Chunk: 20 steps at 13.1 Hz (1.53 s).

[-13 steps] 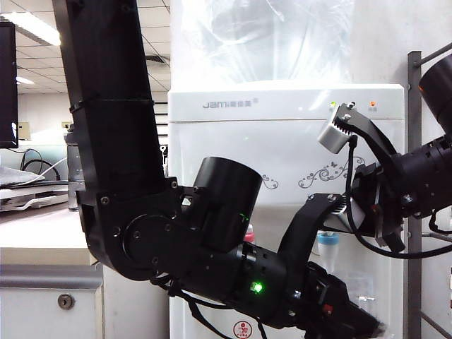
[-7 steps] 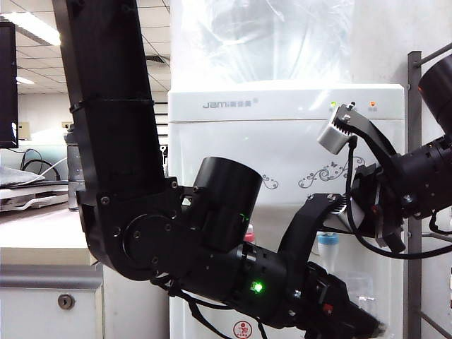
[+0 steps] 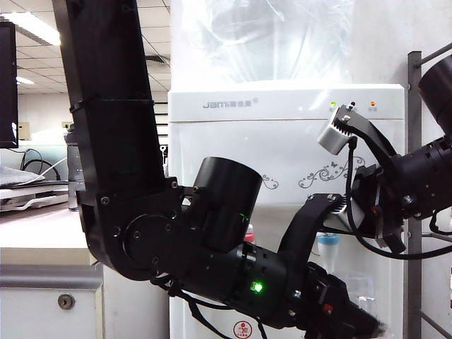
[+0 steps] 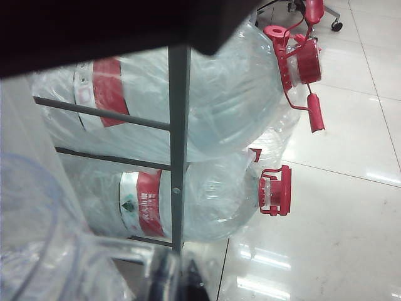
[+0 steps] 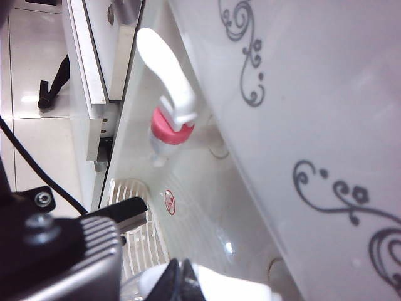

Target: Pick up the plastic mug from the left desk, go to the cold water outlet of the water dispenser, press the vertical switch to get some water, then put the mug back on the desk.

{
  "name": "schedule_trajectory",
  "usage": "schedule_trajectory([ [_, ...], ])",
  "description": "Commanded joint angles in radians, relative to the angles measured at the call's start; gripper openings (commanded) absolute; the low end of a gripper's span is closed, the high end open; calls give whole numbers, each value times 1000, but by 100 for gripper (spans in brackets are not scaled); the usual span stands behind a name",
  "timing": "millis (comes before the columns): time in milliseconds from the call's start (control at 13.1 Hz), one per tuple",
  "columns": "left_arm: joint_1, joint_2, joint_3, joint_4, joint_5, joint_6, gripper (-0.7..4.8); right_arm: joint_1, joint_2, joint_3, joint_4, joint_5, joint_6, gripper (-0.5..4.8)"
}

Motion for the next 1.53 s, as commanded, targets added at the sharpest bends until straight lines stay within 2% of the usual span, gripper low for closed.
schedule_trajectory([
  [77, -1, -7, 4, 42, 5, 5, -6, -7, 15, 8, -61, 63, 24, -1],
  [1530, -1, -7, 4, 51, -14, 2, -6, -7, 15, 8, -61, 77, 24, -1],
])
